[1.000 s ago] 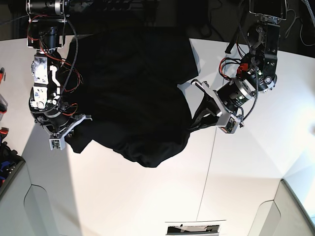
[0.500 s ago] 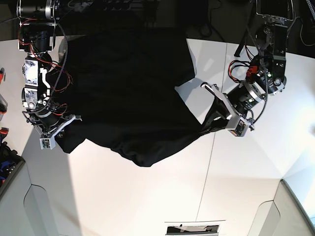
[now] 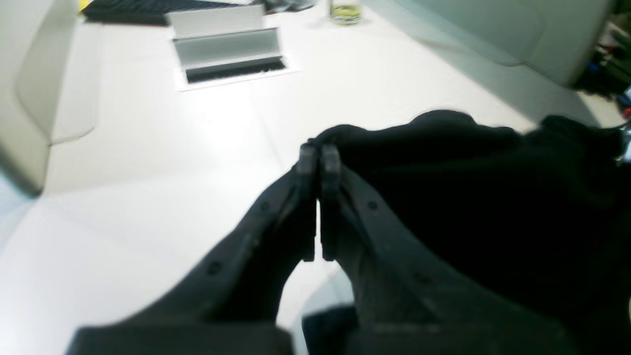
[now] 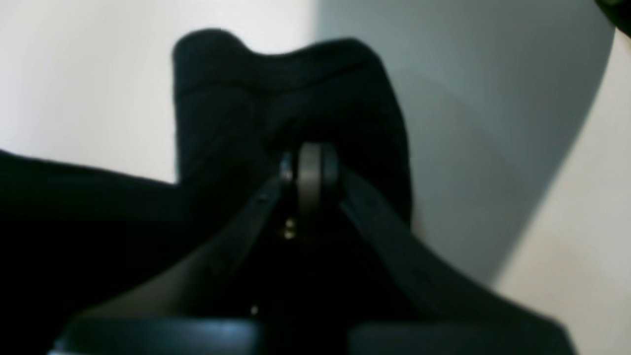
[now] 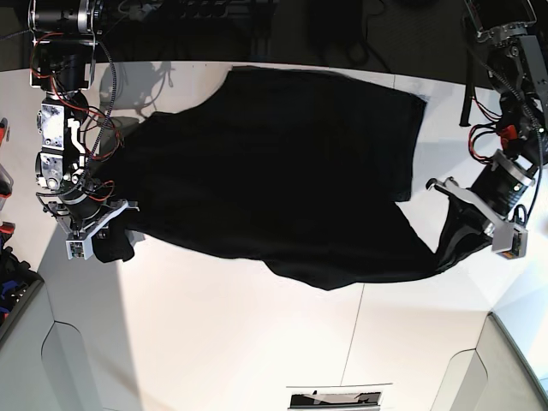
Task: Layout the t-shirt on the table in an organized manner, then fold the t-shirt properly
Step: 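Lower the shirt onto the table and open the left gripper, then regrasp the shirt edge with the left gripper near the right gripper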
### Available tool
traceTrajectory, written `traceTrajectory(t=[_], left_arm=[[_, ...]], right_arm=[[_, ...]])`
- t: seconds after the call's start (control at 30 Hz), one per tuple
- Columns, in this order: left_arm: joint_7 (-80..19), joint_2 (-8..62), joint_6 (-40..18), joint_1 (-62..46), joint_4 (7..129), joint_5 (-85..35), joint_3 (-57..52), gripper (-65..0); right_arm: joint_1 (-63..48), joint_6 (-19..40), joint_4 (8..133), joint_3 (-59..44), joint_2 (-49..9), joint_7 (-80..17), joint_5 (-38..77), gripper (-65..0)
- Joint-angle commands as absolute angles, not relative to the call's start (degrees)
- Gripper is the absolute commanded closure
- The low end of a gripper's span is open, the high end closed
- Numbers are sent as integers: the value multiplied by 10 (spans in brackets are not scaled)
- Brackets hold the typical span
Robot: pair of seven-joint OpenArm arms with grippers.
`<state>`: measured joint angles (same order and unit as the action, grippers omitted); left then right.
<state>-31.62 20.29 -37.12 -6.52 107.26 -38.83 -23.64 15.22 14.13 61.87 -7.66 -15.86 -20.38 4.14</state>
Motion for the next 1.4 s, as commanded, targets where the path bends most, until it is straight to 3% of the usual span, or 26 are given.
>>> traceTrajectory(t=[0.0,0.07,0.2,0.27,0.37,0.53,0.7,0.97,1.13,1.37], left_arm=[[-305,211,-371,-61,1083,-401,-248,-22],[-307,211,-371,-70,1083,-401,-256,-82],[-307,211,-371,-96,1083,-401,-258,-386],[-307,211,-371,-106,1083,-401,-260,-441],[-319,211,-371,-113,1083,-409,-272,-441],[-371,211,-400,-113,1083,-522,-288,-441],[-380,210,-400,-128,1083,-528,-219,-440],[-311,193,-400,-133,1081,-392,-2,-440],[-256,150,-382,-122,1038,-270,95,-439],[-251,123,-381,-115,978,-218,178,-439]], right_arm=[[154,132,615,-79,-167,-240,23,0],[154,132,615,-79,-167,-240,24,0],[154,132,615,-79,-167,-240,23,0],[154,132,615,-79,-167,-240,23,0],[152,132,615,-79,-167,-240,24,0],[136,136,628,-79,-167,-240,30,0],[104,136,723,-85,-166,-245,76,0],[89,159,923,-90,-142,-330,154,0],[91,169,924,-86,-93,-307,165,0],[112,178,889,-34,-49,-280,135,0]])
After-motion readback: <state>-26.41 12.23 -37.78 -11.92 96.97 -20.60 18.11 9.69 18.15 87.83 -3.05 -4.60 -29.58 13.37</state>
